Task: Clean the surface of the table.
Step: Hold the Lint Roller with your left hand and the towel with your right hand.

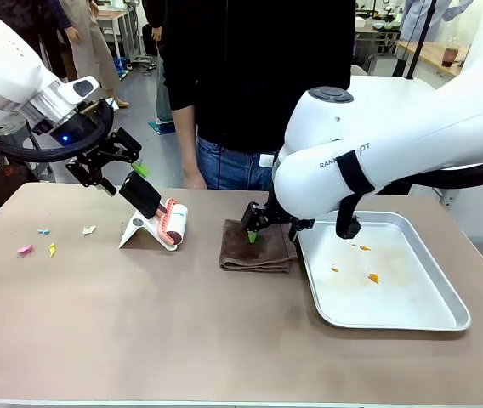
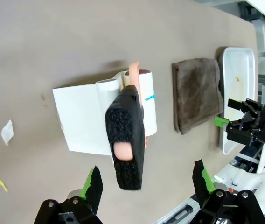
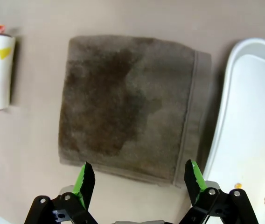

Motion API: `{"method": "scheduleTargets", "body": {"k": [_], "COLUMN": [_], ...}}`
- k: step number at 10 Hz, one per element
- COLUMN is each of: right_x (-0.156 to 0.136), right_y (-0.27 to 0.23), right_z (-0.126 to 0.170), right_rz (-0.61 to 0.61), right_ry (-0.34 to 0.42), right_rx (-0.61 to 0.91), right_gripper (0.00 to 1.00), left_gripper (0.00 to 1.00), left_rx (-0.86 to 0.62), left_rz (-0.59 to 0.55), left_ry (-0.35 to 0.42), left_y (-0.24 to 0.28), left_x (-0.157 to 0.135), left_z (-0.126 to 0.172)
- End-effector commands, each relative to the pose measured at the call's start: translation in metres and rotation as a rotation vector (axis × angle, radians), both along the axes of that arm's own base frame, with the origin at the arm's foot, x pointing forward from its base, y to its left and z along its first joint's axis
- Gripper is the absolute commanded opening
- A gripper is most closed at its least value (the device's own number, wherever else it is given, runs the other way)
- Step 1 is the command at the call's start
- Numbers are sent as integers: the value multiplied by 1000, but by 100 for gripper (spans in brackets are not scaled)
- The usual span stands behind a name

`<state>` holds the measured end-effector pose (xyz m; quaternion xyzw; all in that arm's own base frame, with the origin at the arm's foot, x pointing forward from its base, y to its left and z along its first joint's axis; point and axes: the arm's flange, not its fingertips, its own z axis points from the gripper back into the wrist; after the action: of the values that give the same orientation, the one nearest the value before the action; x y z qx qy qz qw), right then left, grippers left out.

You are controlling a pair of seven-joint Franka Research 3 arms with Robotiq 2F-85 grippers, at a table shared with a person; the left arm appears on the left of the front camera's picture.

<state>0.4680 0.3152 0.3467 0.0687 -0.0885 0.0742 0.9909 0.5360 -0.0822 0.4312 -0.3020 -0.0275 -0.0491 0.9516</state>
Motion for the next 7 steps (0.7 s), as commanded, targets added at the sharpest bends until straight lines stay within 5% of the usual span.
{"method": "scheduleTargets", "body": {"k": [1,7], "right_x": [18,37], "right_y": [16,23], "right_z": [-8,-24], "right_rz": [-47,-91], "right_ry": [3,16], "right_rx": [-32,-72], "right_gripper": [100,100], "left_gripper": [100,100], "left_rx": [-8,-41], "left_rz": [5,-12], "left_ry": [37,63], "left_y": [1,-1], "left_x": [12,22], "left_z": [-2,-15]}}
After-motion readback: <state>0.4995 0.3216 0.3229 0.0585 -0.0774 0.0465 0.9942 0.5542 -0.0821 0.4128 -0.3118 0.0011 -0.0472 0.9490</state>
